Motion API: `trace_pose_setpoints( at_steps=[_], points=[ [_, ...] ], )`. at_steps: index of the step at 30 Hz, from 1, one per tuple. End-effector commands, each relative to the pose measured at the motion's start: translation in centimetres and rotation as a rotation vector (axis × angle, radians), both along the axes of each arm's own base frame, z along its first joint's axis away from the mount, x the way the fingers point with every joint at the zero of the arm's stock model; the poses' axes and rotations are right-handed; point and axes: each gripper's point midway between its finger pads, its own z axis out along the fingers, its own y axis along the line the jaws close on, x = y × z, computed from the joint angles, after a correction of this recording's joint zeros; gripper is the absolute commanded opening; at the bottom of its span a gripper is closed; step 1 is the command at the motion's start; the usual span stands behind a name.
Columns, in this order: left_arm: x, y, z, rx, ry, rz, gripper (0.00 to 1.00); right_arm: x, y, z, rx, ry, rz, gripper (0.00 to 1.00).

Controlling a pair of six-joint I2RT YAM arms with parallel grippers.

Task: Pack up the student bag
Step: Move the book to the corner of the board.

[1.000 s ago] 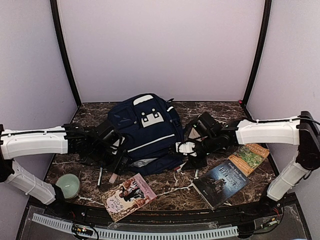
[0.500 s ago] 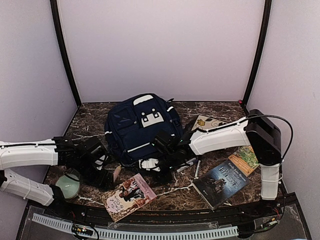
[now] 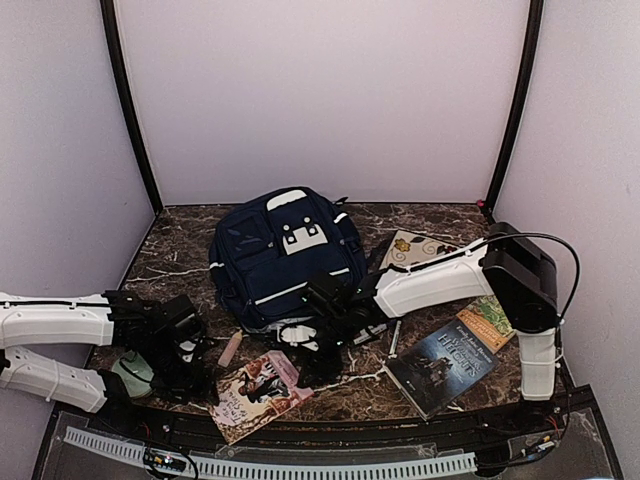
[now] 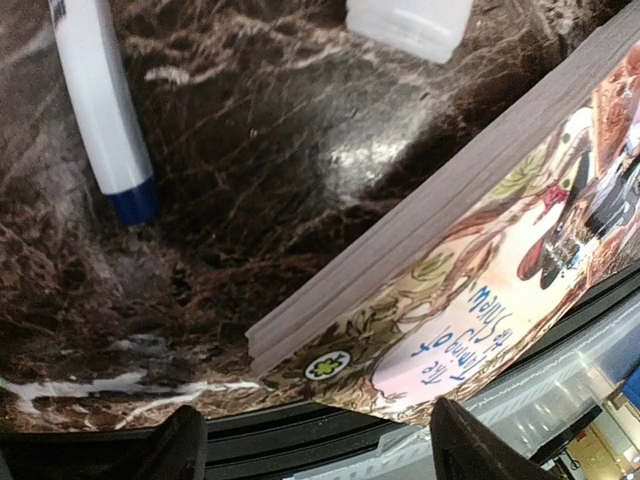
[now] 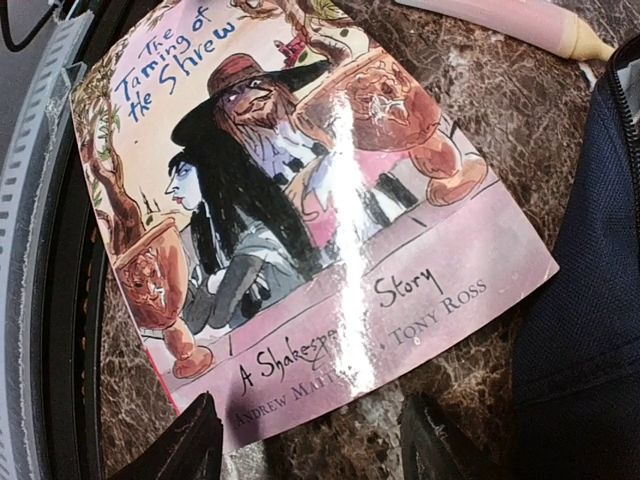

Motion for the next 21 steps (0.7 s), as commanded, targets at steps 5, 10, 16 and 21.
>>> trace_pose_setpoints(
  at_steps=[5, 10, 16, 21],
  points=[
    [-0.3, -2.1, -0.7, -0.098, 0.058, 0.043, 0.72, -2.8, -1.8, -0.5, -0.035, 0.098, 0.046, 0.58],
    [1.6, -4.5, -0.4, -0.170, 0.008, 0.014, 0.66, -4.1, -3.6, 0.0, -0.045, 0.119, 0.086, 0.56],
    [4.9, -7.5, -0.4, -0.185, -0.063, -0.070, 0.65, -5.1, -5.5, 0.1, -0.062, 0.124, 0.110, 0.56],
    [7.6, -10.0, -0.8, -0.191, -0.115, -0.127, 0.65, -6.6, -7.1, 0.2, -0.082, 0.128, 0.154, 0.56]
  ],
)
